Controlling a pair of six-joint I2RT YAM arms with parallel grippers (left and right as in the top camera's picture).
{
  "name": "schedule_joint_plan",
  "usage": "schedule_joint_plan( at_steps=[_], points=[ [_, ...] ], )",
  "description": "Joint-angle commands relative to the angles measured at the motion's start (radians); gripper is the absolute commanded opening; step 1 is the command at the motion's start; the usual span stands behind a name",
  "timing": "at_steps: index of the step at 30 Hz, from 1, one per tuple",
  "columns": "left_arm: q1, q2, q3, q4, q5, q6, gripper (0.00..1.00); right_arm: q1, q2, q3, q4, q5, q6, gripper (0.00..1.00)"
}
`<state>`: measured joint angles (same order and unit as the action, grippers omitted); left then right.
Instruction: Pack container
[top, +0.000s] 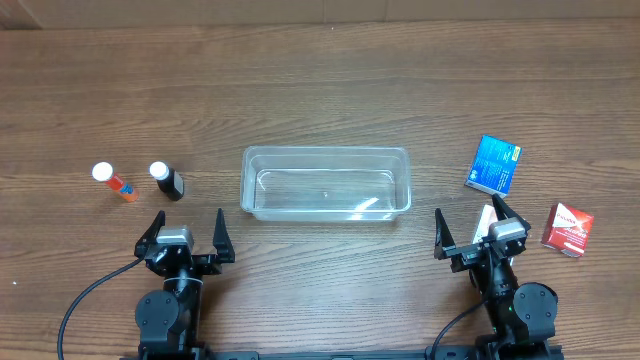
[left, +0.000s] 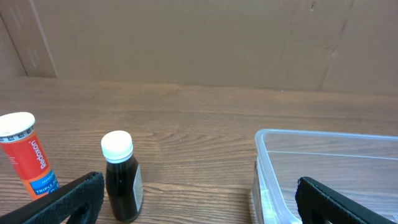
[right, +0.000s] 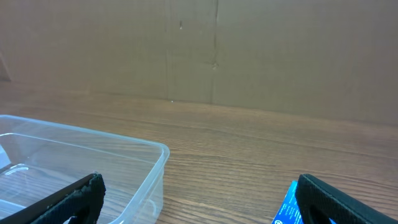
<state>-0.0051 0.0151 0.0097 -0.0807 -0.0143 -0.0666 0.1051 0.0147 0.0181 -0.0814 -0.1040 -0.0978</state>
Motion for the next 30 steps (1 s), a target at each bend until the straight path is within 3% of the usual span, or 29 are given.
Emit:
schedule_joint_plan(
  at_steps=[1, 12, 17, 25, 27, 30],
  points=[
    [0.006, -0.01, -0.004, 0.003, 0.011, 0.011, 1.0, -0.004, -0.012, -0.01, 0.006, 0.006, 0.008, 1.0],
    [0.005, -0.009, 0.029, -0.03, 0.008, -0.116, 1.0, -0.004, 0.011, 0.02, -0.001, 0.055, 0.137, 1.0],
    [0.005, 0.045, 0.172, -0.152, 0.002, -0.14, 1.0, -0.004, 0.218, 0.163, -0.034, 0.059, 0.143, 1.0],
    [0.006, 0.518, 0.575, -0.307, -0.075, -0.14, 1.0, -0.004, 0.844, 0.708, -0.282, 0.047, 0.151, 1.0],
    [0.006, 0.715, 0.782, -0.443, -0.083, -0.14, 1.0, -0.004, 1.02, 0.905, -0.426, 0.04, 0.151, 1.0],
    [0.006, 0.899, 1.024, -0.672, -0.055, -0.139, 1.0, -0.004, 1.139, 1.052, -0.555, 0.039, 0.151, 1.0]
  ],
)
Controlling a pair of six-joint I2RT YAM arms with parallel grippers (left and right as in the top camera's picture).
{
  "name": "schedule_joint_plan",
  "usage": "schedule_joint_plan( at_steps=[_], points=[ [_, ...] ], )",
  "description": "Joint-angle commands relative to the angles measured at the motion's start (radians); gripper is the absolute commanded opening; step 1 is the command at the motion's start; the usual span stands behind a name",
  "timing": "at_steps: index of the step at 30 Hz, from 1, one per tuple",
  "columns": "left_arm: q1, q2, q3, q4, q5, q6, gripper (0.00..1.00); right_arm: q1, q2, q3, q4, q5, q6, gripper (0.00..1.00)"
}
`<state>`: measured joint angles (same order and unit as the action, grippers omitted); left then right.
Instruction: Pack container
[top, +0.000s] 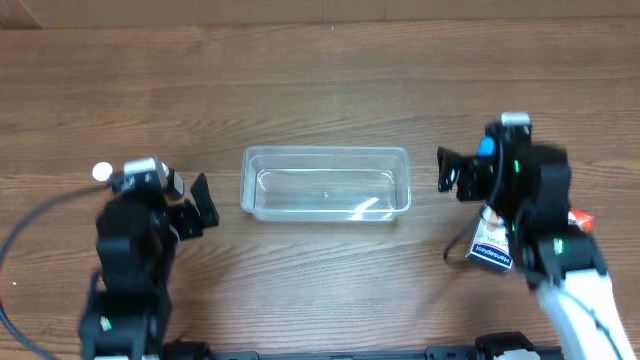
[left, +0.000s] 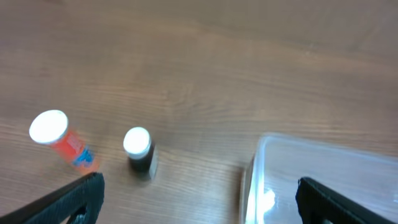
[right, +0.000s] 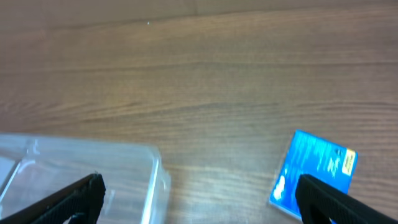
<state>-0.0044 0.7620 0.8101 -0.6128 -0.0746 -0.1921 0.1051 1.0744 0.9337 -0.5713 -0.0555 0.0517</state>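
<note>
A clear, empty plastic container (top: 325, 185) stands mid-table. To its left are an orange tube with a white cap (left: 59, 140) and a small dark bottle with a white cap (left: 140, 149). My left gripper (left: 199, 205) hangs open above the table between the bottle and the container's left end (left: 311, 180). A blue box (right: 314, 174) lies right of the container. Above the gap between the container's right corner (right: 81, 180) and the blue box hangs my right gripper (right: 199, 205), open. Neither gripper holds anything.
A white carton with a blue label (top: 492, 245) lies under the right arm near the front. A red box (top: 580, 220) peeks out at the far right. In the overhead view the left arm (top: 135, 240) covers the dark bottle.
Both arms have risen from low at the table's front edge and are now farther in, level with the container. Both wrist cameras now look down on the objects. Both grippers remain open and empty.
</note>
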Motion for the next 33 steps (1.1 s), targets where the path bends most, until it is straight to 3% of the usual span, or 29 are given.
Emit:
schedule_joint_plan(
  at_steps=[1, 4, 7, 13, 23, 33],
  points=[
    [0.005, 0.194, 0.282, -0.216, 0.005, -0.014, 1.0, -0.004, 0.104, 0.174, -0.109, -0.01, 0.002, 1.0],
    [0.005, 0.289, 0.4, -0.365, 0.018, -0.014, 1.0, -0.004, 0.105, 0.203, -0.147, 0.01, 0.002, 1.0],
    [0.042, 0.337, 0.463, -0.386, -0.003, -0.026, 1.0, -0.03, 0.093, 0.203, -0.209, 0.1, 0.054, 1.0],
    [0.139, 0.516, 0.65, -0.425, -0.003, 0.02, 1.0, -0.155, 0.095, 0.203, -0.296, 0.04, 0.1, 1.0],
    [0.142, 0.892, 0.663, -0.436, 0.023, 0.04, 1.0, -0.162, 0.13, 0.199, -0.296, 0.035, 0.099, 1.0],
    [0.147, 1.069, 0.657, -0.467, 0.02, 0.039, 1.0, -0.162, 0.175, 0.199, -0.295, 0.035, 0.099, 1.0]
  ],
)
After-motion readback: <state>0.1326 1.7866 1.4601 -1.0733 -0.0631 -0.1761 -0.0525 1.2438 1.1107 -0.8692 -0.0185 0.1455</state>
